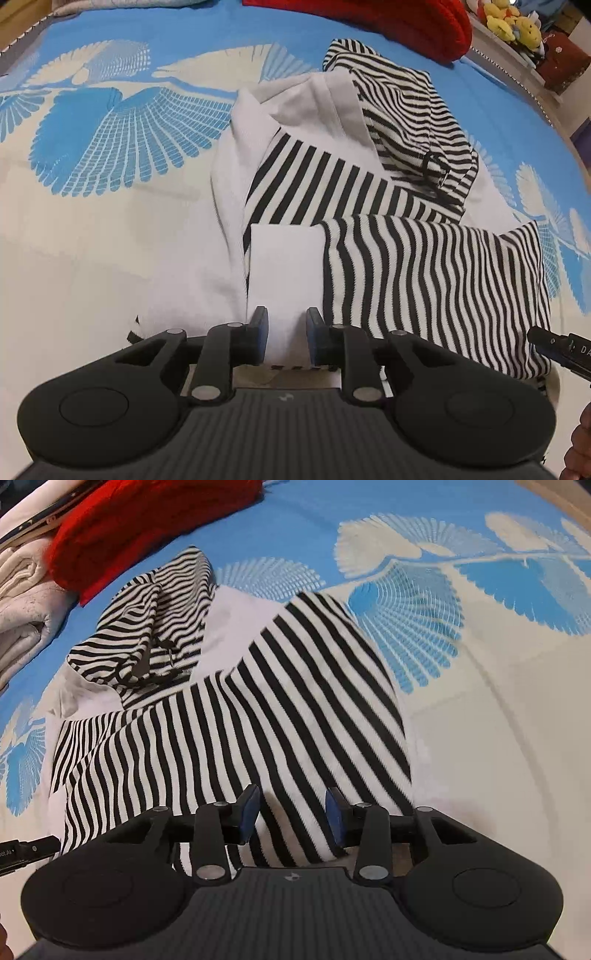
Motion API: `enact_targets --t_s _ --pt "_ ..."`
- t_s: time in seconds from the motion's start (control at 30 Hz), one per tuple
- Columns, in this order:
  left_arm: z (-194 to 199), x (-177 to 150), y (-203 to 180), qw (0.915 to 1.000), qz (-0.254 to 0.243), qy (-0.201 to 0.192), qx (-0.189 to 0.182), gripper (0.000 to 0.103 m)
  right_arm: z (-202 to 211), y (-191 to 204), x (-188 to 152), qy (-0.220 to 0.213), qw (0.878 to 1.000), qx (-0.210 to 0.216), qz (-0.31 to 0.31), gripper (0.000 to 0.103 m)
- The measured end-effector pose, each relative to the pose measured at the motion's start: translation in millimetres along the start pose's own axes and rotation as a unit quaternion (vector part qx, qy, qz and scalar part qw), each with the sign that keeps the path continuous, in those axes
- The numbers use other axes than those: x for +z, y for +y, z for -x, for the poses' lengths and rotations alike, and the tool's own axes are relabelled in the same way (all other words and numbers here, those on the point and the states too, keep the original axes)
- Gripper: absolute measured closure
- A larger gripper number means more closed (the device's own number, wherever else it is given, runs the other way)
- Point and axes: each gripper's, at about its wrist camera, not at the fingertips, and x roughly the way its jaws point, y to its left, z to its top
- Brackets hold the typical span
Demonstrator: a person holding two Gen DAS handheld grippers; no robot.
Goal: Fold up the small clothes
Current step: 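Open the left tool and lift both tools away from the shirt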
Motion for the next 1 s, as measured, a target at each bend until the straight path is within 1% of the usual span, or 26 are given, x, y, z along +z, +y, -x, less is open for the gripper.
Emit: enact_targets --t_s 0.13,0.3,0.37,0.43,0.5,0.57,0.67,0.77,0.9,1.0 --pt "1 0 -4 1.0 0.0 0.001 -0.01 0.078 5 7 1 -0.022 0.999 -0.01 0.03 0.062" --pt "-2 0 -5 1.0 -0.002 0.004 -0.007 0.078 0 10 -1 -0.011 0.999 -0.012 0.037 0.062" --pt "0 2 -5 1.0 0.001 -0.001 -0.008 0.078 1 13 -1 -0.013 0.999 -0.011 0.042 0.062" --pt "5 5 -3 0.9997 0.011 -0.014 -0.015 0.078 3 16 0 -0.021 0.998 -0.014 0.05 0.062" --pt "12 10 -2 0.9986 0.029 -0.029 -0.034 0.078 6 18 2 -0.031 0.998 -0.02 0.058 0.062" --pt "20 15 -3 0.9975 0.032 -0.047 -0.043 0.078 11 21 5 -0.041 0.997 -0.023 0.064 0.062" --pt "29 23 -8 0.9965 0.019 -0.074 -0.033 0.078 20 25 11 -0.062 0.994 -0.023 0.081 0.062" --pt "35 27 -13 0.9948 -0.001 -0.099 -0.022 0.078 27 30 14 -0.083 0.99 -0.034 0.113 0.062" --pt "38 29 -19 0.993 -0.017 -0.116 -0.016 0.078 31 29 17 -0.093 0.986 -0.044 0.133 0.062" --pt "39 28 -23 0.9919 -0.023 -0.123 -0.018 0.073 33 28 17 -0.095 0.985 -0.044 0.14 0.062"
